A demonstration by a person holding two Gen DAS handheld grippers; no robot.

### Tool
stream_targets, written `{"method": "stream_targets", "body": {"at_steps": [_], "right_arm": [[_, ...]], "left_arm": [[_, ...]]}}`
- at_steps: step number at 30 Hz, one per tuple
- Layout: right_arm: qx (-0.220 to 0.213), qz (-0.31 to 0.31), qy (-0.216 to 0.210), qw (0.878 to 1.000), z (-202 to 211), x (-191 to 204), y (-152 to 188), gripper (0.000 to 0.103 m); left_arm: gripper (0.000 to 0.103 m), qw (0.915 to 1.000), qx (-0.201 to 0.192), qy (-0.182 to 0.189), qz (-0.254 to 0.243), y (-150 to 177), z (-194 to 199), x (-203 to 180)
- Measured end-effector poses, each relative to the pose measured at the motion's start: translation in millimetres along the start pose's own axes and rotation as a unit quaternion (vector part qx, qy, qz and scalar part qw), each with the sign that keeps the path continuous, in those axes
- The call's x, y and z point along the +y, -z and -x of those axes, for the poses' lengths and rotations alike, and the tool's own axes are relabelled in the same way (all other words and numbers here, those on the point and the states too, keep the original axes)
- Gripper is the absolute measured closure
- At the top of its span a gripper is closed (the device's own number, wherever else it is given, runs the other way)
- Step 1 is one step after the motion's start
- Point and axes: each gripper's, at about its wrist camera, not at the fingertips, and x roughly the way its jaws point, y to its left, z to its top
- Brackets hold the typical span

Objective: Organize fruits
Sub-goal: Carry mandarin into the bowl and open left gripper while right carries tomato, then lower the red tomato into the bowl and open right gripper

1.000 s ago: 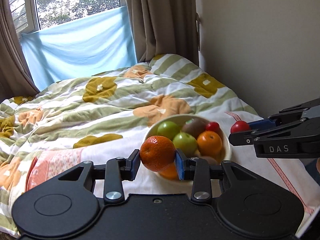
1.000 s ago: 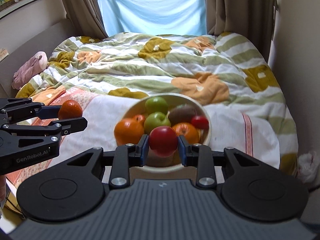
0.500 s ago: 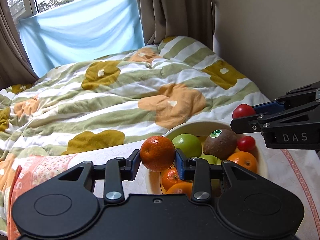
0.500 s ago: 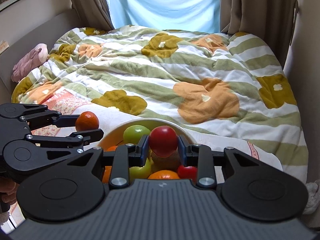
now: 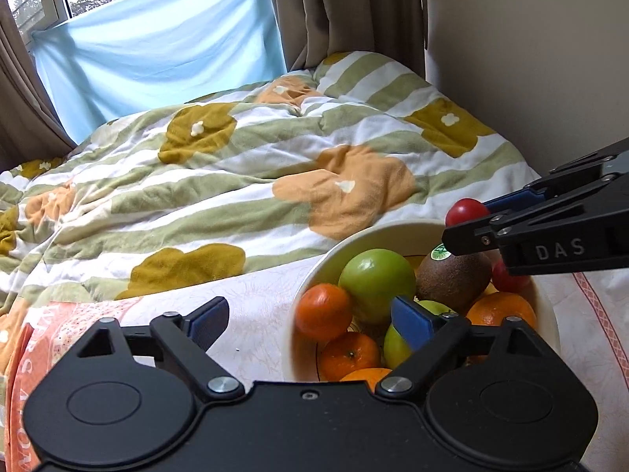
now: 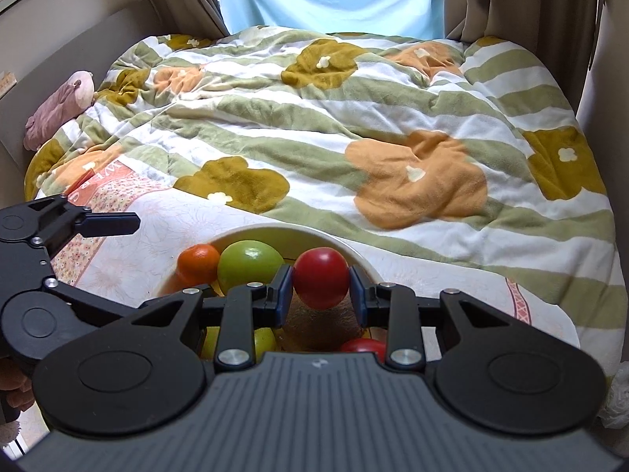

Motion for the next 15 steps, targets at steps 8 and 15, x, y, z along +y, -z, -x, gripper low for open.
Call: {"method": "stream_targets", "body": {"at_steps": [8, 15], "right_arm": [[-0.003, 0.008, 0.002, 1.0, -1, 0, -6, 0.057], [0.003, -0.008, -0.008, 1.0, -14, 0, -18, 0.057]], "left_arm": [[0.01, 0.9992, -0.001, 0.0, 0.04, 9, 26, 13], [0.01, 0.9981, 0.001, -0.009, 0.06, 15, 39, 23]]}}
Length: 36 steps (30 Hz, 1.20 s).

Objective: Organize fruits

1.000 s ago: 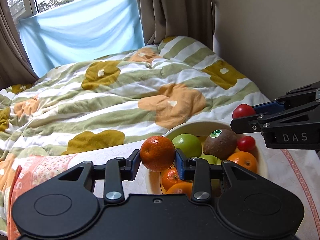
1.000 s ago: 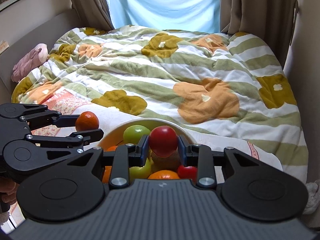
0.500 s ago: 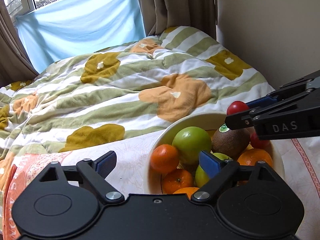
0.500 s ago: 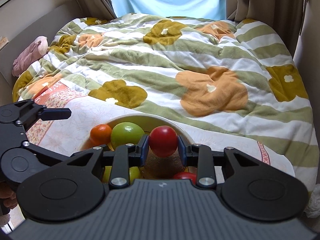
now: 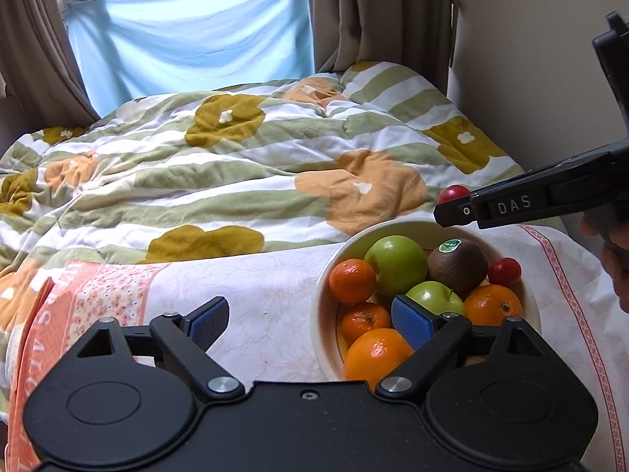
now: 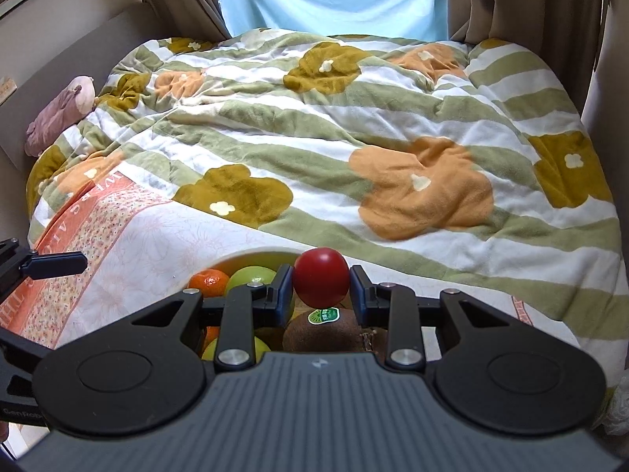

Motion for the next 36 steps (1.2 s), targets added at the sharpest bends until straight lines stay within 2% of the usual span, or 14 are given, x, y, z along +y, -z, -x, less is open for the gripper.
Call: {"method": "stream_targets", "body": {"at_steps": [9, 10, 11, 12, 13, 14, 17, 26, 36], "right_arm": [[0.014, -0.026, -0.004, 1.0, -21, -2, 3, 0.055], [0.011, -0.029, -0.004, 1.0, -21, -2, 4, 0.05], [0.011, -0.03, -0.008, 0.999, -21, -3, 4, 0.033], [0.01, -0.033, -0.01, 0.999, -20, -3, 4, 0.023], [0.008, -0.038, -0.011, 0.999, -19, -3, 5, 0.003], [0.004, -0.044, -0.014, 0.999, -18, -4, 6, 0.0], [0.0, -0.057, -0.022, 0.998, -12, -5, 9, 0.0], [-0.024, -0.052, -0.003, 0.998, 19, 5, 9, 0.0], [-0.074, -0.048, 0.029, 0.996, 104, 43, 29, 0.0]], "left_arm": [[0.01, 0.9998, 0.005, -0.014, 0.012, 5, 2, 13], [0.01, 0.9998, 0.005, -0.014, 0.013, 6, 2, 13], [0.01, 0.9998, 0.006, -0.015, 0.014, 7, 3, 14], [0.01, 0.9997, 0.006, -0.016, 0.015, 8, 3, 14], [0.01, 0.9997, 0.006, -0.017, 0.015, 9, 4, 14], [0.01, 0.9997, 0.006, -0.018, 0.015, 10, 5, 15], [0.01, 0.9997, 0.005, -0.018, 0.018, 12, 9, 16], [0.01, 0.9994, -0.016, -0.017, 0.025, 13, 31, 20], [0.01, 0.9973, -0.064, -0.011, 0.036, 22, 95, 29]]}}
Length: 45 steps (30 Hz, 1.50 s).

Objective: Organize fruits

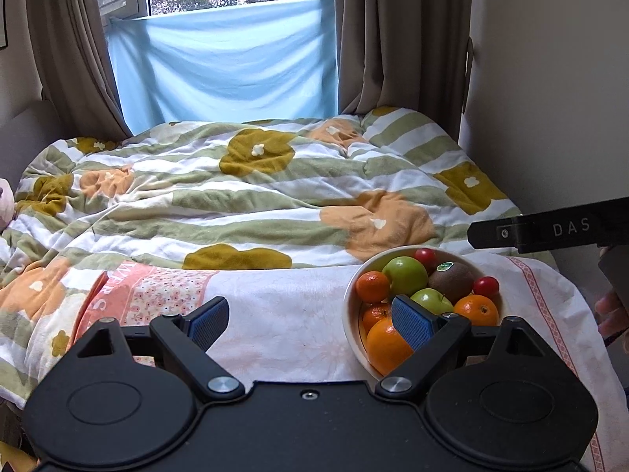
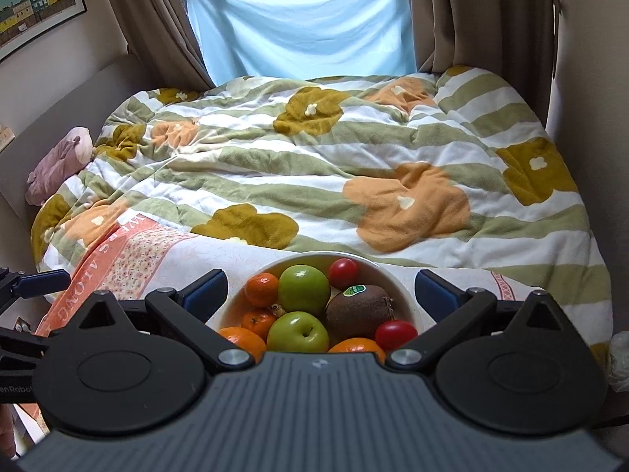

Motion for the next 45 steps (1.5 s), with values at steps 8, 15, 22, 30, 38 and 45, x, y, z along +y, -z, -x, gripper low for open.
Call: {"method": "stream_targets", "body": {"at_steps": [8, 15, 22, 30, 38, 45], "right_arm": [[-0.04, -0.01, 0.033, 0.999, 91, 40, 29, 0.0], [-0.063, -0.013, 0.069, 0.996, 162, 72, 63, 0.0], [-0.055, -0.012, 0.107, 0.993, 196, 100, 101, 0.0], [-0.044, -0.014, 0.133, 0.99, 214, 124, 133, 0.0], [-0.033, -0.017, 0.136, 0.99, 216, 134, 140, 0.0], [-0.032, -0.018, 0.135, 0.99, 215, 134, 140, 0.0]], "left_arm": [[0.0, 0.9982, -0.057, 0.014, 0.009, 13, 74, 8], [0.0, 0.9966, -0.082, 0.01, 0.003, 25, 134, 17], [0.0, 0.9966, -0.078, -0.009, -0.026, 48, 167, 22], [0.0, 0.9968, -0.074, -0.013, -0.026, 74, 187, 31], [0.0, 0.9968, -0.078, -0.009, -0.015, 81, 196, 33], [0.0, 0.9966, -0.08, -0.007, -0.016, 81, 197, 32]]}}
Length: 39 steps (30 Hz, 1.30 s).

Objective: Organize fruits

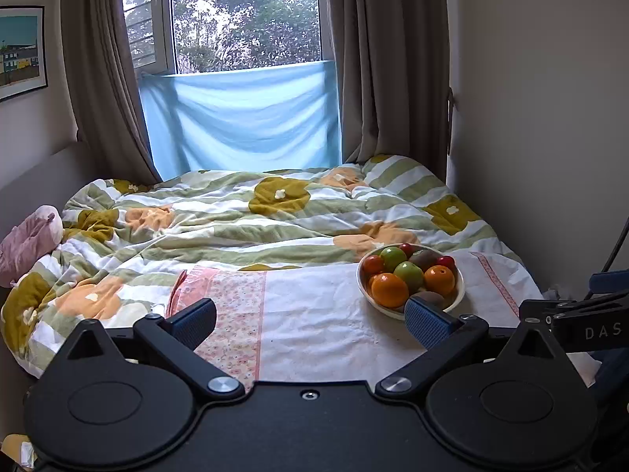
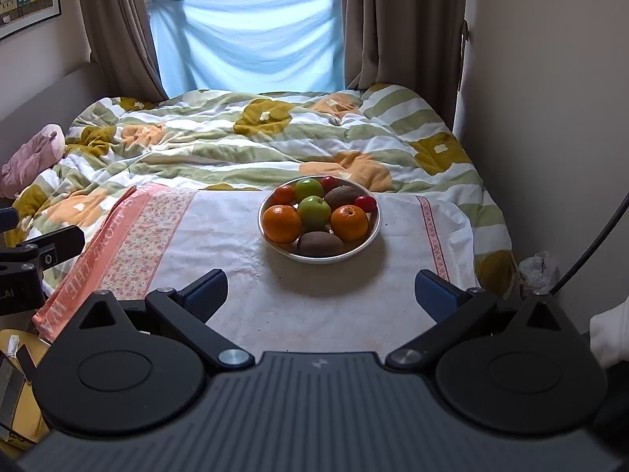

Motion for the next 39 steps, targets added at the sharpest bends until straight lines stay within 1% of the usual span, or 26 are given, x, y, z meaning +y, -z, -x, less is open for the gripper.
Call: {"method": "stream_targets", "body": {"at_steps": [27, 39], "right_arm": [[0.011, -0.012, 0.006, 1.0, -4, -13, 0, 0.0], [0.014, -0.014, 0.006, 1.0, -5, -16, 0, 0.0]], "left_arm": [[0.0, 1.0, 0.007, 0.001, -0.007, 1, -3, -13], [0.0, 0.9999, 0.011, -0.001, -0.006, 1, -4, -13]]}}
